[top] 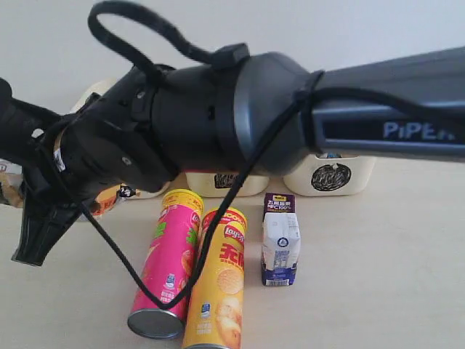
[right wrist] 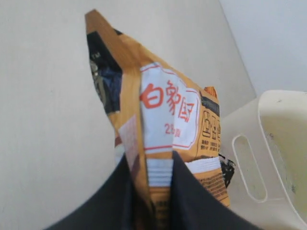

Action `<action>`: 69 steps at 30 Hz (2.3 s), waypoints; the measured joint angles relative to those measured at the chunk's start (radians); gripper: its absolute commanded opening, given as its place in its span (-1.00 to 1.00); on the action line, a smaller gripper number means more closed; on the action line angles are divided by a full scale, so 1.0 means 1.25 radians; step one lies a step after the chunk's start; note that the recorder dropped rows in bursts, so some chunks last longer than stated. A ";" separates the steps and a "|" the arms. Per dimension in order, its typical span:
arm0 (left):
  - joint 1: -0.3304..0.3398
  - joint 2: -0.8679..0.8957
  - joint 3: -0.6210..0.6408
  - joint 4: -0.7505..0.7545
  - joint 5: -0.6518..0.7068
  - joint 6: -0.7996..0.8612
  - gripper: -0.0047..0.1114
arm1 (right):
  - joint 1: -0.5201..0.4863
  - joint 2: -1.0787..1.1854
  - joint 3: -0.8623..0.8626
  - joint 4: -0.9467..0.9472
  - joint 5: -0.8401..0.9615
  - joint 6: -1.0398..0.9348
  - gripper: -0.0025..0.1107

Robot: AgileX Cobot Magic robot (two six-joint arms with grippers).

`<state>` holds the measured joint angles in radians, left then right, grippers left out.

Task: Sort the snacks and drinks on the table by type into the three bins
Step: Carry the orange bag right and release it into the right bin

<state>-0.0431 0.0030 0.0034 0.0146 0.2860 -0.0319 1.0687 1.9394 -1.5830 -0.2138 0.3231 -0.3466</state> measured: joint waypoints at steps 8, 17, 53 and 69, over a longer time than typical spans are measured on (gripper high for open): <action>0.000 0.000 0.000 0.000 0.000 0.000 -0.85 | 0.000 -0.107 0.000 0.000 0.230 0.105 -0.96; 0.000 0.000 0.000 0.000 0.000 0.000 -0.85 | -0.002 -0.237 0.000 -0.162 0.438 0.192 -0.96; 0.000 0.000 0.000 0.000 0.000 0.000 -0.85 | -0.630 -0.099 0.085 -0.208 -0.248 0.362 -0.96; 0.000 0.000 0.000 0.000 0.000 0.000 -0.85 | -0.698 0.034 0.085 -0.204 -0.449 0.371 0.46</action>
<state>-0.0431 0.0030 0.0034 0.0146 0.2860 -0.0319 0.1964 1.9824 -1.4765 -0.4694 -0.2386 0.1169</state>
